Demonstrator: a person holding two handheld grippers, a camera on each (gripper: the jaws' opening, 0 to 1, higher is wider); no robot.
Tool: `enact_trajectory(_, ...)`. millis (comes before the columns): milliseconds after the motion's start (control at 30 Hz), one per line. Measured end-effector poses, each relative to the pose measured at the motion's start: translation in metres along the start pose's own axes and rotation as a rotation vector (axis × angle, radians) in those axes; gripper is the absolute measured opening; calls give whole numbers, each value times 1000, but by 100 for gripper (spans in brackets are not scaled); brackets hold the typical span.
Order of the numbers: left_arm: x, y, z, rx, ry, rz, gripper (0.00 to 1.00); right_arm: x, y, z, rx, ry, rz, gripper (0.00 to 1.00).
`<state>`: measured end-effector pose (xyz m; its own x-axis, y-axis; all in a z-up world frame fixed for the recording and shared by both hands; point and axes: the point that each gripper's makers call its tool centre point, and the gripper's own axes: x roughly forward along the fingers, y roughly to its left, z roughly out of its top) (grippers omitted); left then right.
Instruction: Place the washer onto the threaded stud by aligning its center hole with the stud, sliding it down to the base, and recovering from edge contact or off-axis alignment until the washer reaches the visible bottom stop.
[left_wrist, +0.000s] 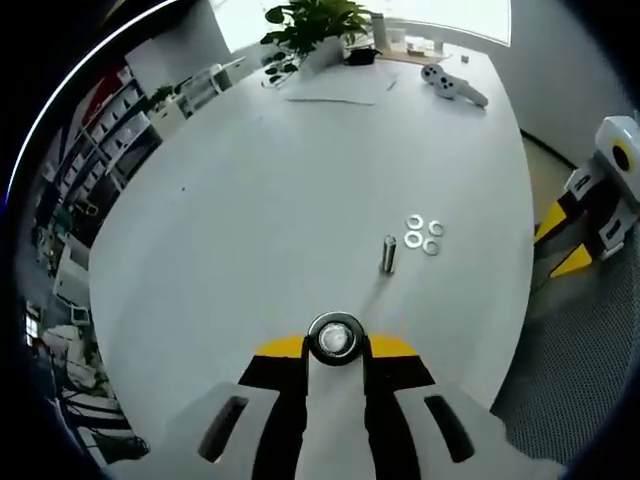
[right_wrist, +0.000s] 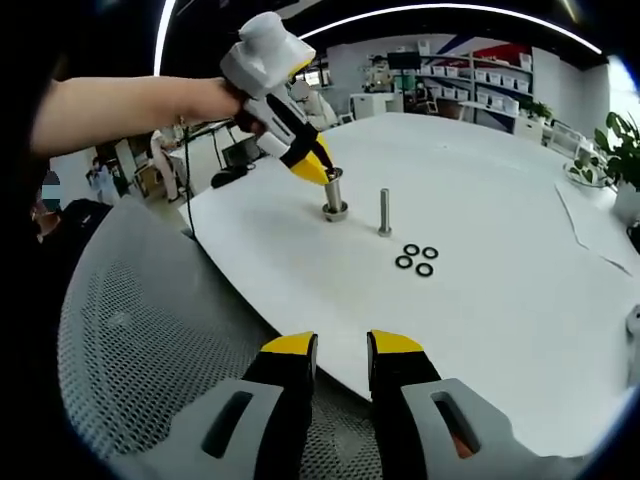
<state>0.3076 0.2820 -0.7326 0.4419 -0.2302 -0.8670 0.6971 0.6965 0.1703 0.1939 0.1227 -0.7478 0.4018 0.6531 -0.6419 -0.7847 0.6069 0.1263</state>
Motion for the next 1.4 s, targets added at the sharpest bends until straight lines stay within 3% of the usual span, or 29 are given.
enact_trajectory(900, 35, -6, -21, -21, 90, -44, 18, 0, 4, 0, -12, 0, 21, 23)
enact_trajectory(1233, 35, -7, -22, -6, 61, -69, 20, -1, 2, 1, -3, -9, 9, 23)
enact_trajectory(1400, 31, -4, -25, -43, 61, -40, 25, 0, 3, 1, -5, -4, 11, 23)
